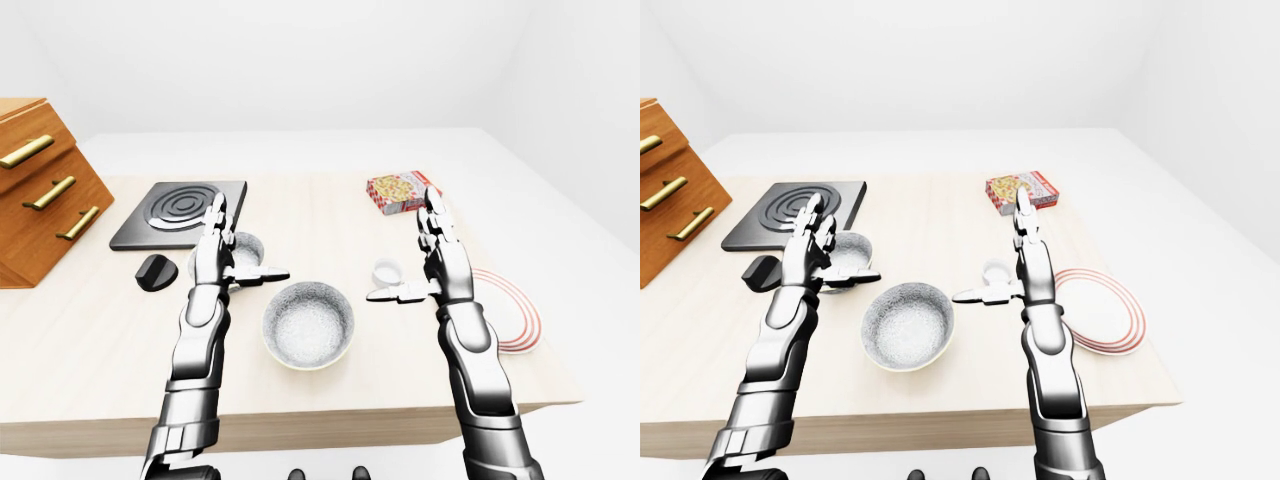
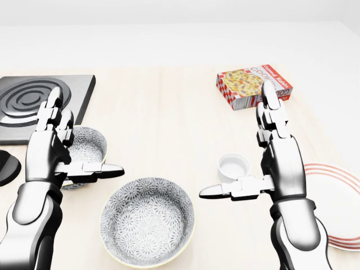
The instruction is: Pick the akita bowl from table center and place it on the plate.
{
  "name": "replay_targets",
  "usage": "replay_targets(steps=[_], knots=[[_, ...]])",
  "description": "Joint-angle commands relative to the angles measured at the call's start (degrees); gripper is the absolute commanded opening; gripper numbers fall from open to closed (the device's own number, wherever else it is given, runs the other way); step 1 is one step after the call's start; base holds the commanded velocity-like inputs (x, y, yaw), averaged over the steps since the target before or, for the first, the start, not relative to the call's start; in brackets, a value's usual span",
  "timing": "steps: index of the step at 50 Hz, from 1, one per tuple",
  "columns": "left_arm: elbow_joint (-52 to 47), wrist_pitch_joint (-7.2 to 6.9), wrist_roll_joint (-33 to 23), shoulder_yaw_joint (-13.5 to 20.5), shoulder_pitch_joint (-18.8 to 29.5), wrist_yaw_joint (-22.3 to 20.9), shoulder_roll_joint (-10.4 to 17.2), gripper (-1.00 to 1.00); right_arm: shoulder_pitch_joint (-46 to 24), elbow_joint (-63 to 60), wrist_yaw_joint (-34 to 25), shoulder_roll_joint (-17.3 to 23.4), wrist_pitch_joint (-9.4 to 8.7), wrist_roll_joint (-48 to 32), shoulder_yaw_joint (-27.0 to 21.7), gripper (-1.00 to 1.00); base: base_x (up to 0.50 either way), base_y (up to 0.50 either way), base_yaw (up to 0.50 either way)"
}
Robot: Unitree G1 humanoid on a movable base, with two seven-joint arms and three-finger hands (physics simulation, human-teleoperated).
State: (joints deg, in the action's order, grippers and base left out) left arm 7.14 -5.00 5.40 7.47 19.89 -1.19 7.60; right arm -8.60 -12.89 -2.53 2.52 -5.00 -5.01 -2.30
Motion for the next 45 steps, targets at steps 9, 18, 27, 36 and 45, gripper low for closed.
replay_targets(steps=[9,18,27,36,45], knots=[[15.3,3.20,-15.6,-0.2,5.7,4.7,4.9,1.00,0.7,-0.5,-0.1,0.2,0.00,-0.4,-0.4,1.00,0.00,0.00,0.00],[42.3,10.00,-27.3,-1.4,15.5,11.4,10.6,1.00,0.8,-0.9,-0.3,0.2,0.00,-0.4,-0.6,1.00,0.00,0.00,0.00],[57.8,10.00,-41.5,-5.8,21.0,21.1,13.1,1.00,0.8,-0.5,-0.2,0.2,0.00,-0.3,-0.5,1.00,0.00,0.00,0.00],[65.0,10.00,-50.8,-8.6,21.7,26.8,12.3,1.00,0.6,0.1,0.1,0.1,0.00,-0.3,-0.5,1.00,0.00,0.00,0.00],[67.1,10.00,-55.9,-9.3,21.9,29.7,11.7,1.00,0.5,0.6,0.4,0.0,0.00,-0.5,-0.3,1.00,0.00,0.00,0.00]])
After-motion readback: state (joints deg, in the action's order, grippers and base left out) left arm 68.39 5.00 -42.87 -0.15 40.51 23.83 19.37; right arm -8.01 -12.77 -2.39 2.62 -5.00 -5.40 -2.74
